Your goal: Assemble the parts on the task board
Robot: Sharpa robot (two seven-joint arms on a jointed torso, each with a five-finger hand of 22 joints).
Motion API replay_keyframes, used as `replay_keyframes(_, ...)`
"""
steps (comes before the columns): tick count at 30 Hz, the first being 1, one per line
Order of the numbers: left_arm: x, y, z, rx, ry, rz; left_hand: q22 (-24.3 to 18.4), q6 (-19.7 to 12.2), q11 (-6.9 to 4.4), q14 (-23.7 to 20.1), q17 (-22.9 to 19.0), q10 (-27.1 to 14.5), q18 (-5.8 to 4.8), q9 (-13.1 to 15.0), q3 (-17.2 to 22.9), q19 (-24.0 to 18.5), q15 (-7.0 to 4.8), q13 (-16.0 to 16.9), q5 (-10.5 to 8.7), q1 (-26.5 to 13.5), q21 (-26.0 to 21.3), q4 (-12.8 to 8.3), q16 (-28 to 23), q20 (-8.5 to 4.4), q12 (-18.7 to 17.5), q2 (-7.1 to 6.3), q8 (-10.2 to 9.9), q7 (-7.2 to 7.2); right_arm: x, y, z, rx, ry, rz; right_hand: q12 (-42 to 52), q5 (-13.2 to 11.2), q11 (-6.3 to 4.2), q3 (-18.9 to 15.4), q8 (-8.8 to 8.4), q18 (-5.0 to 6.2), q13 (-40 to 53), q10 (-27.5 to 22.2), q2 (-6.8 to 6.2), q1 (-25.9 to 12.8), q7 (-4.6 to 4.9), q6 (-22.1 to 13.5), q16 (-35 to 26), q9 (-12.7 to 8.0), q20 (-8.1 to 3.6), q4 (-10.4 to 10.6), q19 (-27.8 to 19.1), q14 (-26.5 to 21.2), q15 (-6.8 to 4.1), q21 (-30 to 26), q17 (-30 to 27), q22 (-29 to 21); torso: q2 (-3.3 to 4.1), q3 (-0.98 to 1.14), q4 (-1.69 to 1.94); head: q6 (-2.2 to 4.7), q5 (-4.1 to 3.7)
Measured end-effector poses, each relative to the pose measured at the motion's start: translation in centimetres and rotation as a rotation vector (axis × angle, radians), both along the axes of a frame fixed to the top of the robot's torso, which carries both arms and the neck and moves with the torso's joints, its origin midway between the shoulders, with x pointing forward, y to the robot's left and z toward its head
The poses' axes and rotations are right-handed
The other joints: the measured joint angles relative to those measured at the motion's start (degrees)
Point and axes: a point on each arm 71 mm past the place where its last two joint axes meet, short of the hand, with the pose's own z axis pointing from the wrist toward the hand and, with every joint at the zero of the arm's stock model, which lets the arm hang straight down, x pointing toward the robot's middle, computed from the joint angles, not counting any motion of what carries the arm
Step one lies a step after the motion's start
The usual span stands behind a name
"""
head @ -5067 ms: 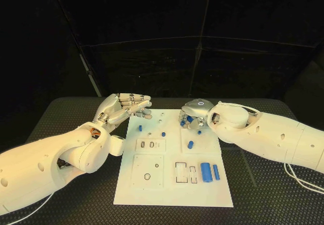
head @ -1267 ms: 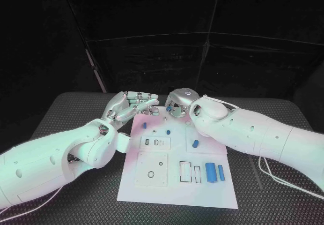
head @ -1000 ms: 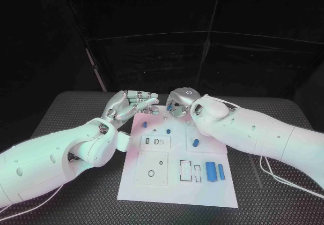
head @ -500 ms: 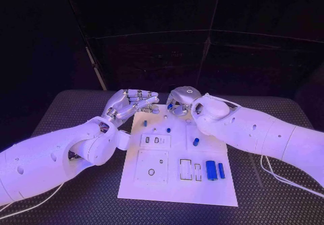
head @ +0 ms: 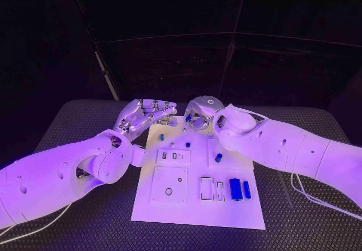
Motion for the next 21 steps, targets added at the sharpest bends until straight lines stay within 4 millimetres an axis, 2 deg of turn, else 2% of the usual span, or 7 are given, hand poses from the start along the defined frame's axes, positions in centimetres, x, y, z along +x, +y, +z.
replay_keyframes(13, 0.02, 0.05, -0.01, 0.001, 0.000, 0.001, 0.00, 0.00, 0.00, 0.00, 0.00, 0.00, 0.00, 0.00, 0.00, 0.00, 0.00, 0.00, 0.00, 0.00, 0.00, 0.00, 0.00, 0.00, 0.00, 0.00, 0.00, 0.00, -0.11, -0.01, 0.09, 0.003, -0.008, 0.003, 0.00, 0.00, -0.21, -0.15, 0.00, 0.00, 0.01, -0.21, -0.23, -0.22, 0.00, 0.00, -0.06, -0.01, 0.21, 0.15, -0.21, -0.21, 0.21, 0.00, -0.34, -0.16, 0.00, -0.02, 0.03, 0.02, -0.07)
replay_keyframes(16, 0.02, 0.06, -0.01, 0.001, 0.000, 0.001, 0.00, 0.00, 0.00, 0.00, 0.00, 0.00, 0.00, 0.01, 0.00, 0.00, 0.00, 0.01, 0.00, 0.00, 0.00, 0.00, 0.00, 0.00, 0.00, 0.00, 0.00, 0.00, -0.08, -0.02, 0.07, 0.000, -0.009, 0.001, 0.00, 0.00, 0.10, -0.15, 0.01, 0.00, -0.03, -0.53, -0.41, -0.41, 0.20, -0.20, -0.42, 0.01, 0.24, 0.15, -0.24, -0.21, 0.21, 0.00, -0.87, -0.65, 0.00, -0.03, 0.07, -0.03, -0.09)
replay_keyframes(19, 0.02, 0.08, -0.01, 0.001, 0.000, 0.001, 0.00, 0.00, 0.00, 0.00, 0.00, 0.00, 0.00, 0.01, 0.00, 0.00, 0.00, 0.01, 0.00, 0.00, 0.00, 0.00, 0.00, 0.00, 0.00, 0.00, 0.00, 0.00, -0.02, -0.03, 0.04, -0.005, -0.009, -0.004, 0.00, 0.00, 0.21, -0.21, 0.01, 0.00, -0.07, -1.04, -0.60, -0.60, -0.01, -0.40, -0.72, 0.02, 0.33, 0.48, -0.58, -0.42, 0.41, -0.06, -1.48, -1.12, 0.01, -0.03, 0.10, -0.12, -0.09)
replay_keyframes(21, 0.02, 0.10, -0.01, 0.001, 0.000, 0.002, 0.00, 0.00, 0.00, 0.00, 0.00, 0.00, 0.00, 0.01, 0.00, 0.00, 0.00, 0.01, 0.00, 0.00, -0.12, 0.00, 0.00, 0.00, 0.00, 0.00, 0.00, 0.00, 0.04, -0.08, 0.01, -0.009, -0.009, -0.009, 0.00, 0.00, 0.00, -0.18, 0.01, 0.00, -0.07, -1.24, -0.60, -0.60, 0.19, -0.61, -0.72, -0.01, 0.41, 0.51, -0.84, -0.41, 0.41, -0.26, -1.70, -1.26, 0.01, -0.03, 0.10, -0.13, -0.10)
